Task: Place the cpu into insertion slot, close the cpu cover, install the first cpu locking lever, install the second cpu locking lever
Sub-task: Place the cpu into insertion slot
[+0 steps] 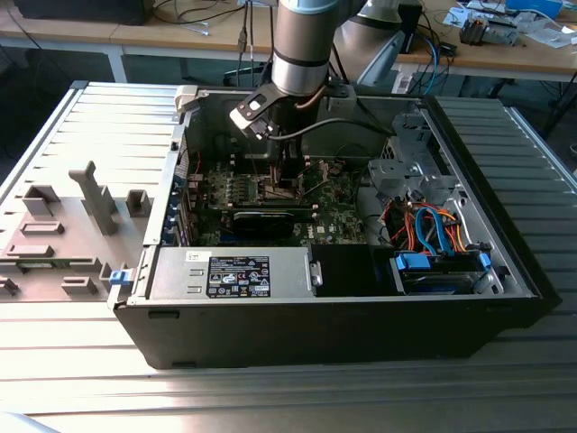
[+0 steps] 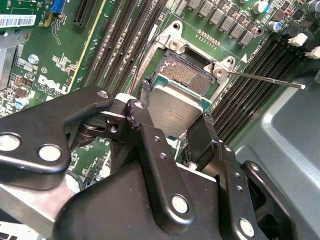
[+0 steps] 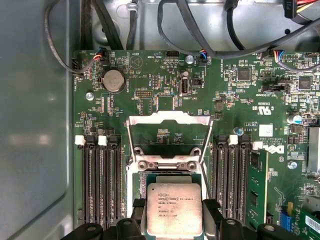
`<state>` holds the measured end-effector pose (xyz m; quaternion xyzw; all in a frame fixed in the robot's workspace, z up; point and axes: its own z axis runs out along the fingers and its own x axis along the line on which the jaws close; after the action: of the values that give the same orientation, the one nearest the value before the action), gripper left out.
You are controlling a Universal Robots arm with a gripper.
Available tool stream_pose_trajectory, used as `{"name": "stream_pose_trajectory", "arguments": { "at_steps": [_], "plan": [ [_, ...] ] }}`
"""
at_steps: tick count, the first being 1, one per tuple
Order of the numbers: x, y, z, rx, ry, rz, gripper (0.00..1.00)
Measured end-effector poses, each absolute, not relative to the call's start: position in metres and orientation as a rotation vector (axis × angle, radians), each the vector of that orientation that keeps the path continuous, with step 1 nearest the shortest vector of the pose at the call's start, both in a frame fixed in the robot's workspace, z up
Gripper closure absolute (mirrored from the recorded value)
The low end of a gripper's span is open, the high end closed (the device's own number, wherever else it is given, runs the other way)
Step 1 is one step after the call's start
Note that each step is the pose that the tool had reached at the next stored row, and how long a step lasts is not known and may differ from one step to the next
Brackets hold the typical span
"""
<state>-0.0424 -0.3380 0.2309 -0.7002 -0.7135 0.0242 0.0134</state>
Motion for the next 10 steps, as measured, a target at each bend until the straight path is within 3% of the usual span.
{"name": "stream_pose_trajectory", "arguments": {
  "at_steps": [10],
  "plan": [
    [-0.0424, -0.3381, 0.2272, -2.181, -2.222, 0.075, 0.46]
  ]
}}
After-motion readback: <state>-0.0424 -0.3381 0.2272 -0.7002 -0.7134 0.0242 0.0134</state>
